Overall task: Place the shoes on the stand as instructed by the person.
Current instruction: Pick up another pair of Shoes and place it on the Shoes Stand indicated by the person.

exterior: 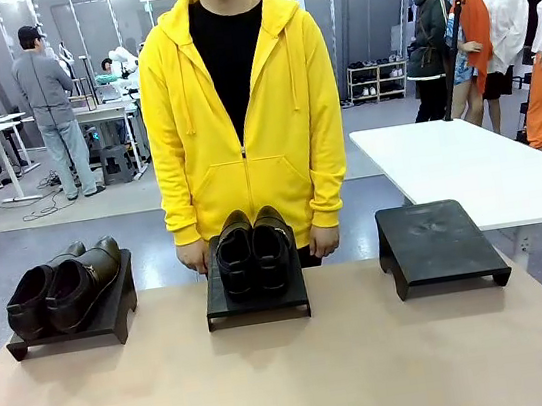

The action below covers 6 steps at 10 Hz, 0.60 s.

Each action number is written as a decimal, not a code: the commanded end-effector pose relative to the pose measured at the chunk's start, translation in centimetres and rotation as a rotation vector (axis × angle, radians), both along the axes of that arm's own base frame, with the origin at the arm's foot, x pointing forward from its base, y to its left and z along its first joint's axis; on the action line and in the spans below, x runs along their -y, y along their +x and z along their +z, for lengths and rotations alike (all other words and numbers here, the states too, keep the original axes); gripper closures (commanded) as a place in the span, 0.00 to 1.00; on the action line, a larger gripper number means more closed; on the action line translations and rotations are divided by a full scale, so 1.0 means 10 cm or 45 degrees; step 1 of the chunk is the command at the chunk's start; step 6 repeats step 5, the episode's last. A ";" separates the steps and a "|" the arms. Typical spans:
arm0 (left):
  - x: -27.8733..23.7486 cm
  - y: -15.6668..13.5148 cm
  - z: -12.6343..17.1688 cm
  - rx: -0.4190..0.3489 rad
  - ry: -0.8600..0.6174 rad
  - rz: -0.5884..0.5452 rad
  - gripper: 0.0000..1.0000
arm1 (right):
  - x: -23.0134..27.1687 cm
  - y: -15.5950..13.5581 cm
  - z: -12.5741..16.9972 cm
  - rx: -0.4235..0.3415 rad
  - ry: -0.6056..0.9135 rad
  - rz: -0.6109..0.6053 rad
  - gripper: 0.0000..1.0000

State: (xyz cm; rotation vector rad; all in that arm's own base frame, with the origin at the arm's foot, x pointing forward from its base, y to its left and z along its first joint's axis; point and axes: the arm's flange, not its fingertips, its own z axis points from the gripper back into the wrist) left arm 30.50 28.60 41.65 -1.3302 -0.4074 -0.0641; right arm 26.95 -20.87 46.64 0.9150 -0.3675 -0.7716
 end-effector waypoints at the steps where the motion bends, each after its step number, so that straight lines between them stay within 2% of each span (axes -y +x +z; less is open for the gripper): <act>1: 0.02 -0.05 0.02 0.004 0.006 -0.016 0.00 | 0.00 0.00 -0.01 0.019 -0.011 0.016 0.00; 6: 0.02 -0.05 0.02 0.004 0.006 -0.016 0.00 | 0.00 0.00 -0.01 0.019 -0.011 0.016 0.00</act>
